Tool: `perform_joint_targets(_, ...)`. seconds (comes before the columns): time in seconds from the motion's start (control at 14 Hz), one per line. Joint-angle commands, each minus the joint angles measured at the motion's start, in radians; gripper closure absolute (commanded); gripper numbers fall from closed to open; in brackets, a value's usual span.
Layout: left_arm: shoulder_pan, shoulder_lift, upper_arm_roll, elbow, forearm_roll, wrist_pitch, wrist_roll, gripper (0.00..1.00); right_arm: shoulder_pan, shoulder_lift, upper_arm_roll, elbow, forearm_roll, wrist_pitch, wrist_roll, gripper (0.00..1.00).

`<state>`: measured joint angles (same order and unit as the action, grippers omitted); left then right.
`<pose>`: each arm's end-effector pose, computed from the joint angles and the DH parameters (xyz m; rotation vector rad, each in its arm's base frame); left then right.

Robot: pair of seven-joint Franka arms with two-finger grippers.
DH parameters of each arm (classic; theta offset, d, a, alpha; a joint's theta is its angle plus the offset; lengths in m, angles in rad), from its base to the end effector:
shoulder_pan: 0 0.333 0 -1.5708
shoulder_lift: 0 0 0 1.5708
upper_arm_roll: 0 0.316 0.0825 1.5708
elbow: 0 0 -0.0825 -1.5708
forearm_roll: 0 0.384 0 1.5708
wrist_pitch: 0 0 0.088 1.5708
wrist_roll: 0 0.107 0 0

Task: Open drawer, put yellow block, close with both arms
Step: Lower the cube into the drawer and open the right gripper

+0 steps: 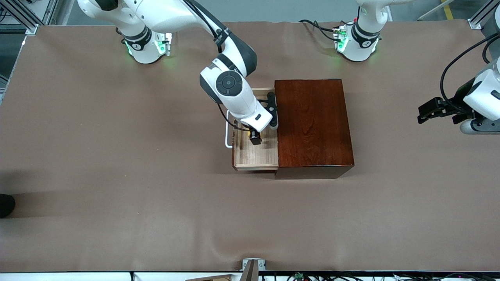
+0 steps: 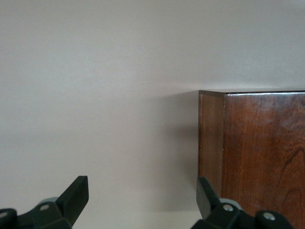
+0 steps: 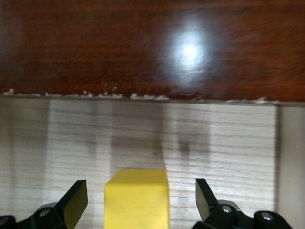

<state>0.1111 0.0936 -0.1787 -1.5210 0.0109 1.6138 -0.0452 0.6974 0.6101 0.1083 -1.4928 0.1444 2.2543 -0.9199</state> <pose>0.5855 -0.0336 0.5993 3.1357 -0.0346 0.0006 0.5091 0.5158 0.3310 -2.0437 -2.1438 -0.2426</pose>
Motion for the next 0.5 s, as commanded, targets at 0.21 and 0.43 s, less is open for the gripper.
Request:
perform_joint_targets(0.21, 0.012, -0.008, -0.001, -0.005, -0.023, 0.008, 0.011, 0.00, -0.018, -0.114, -0.016, 0.003, -0.003, -0.082, 0.084, 0.00)
perform_joint_targets(0.43, 0.012, -0.008, 0.001, -0.005, -0.023, 0.008, 0.013, 0.00, -0.074, -0.139, -0.054, 0.003, -0.003, -0.137, 0.127, 0.00)
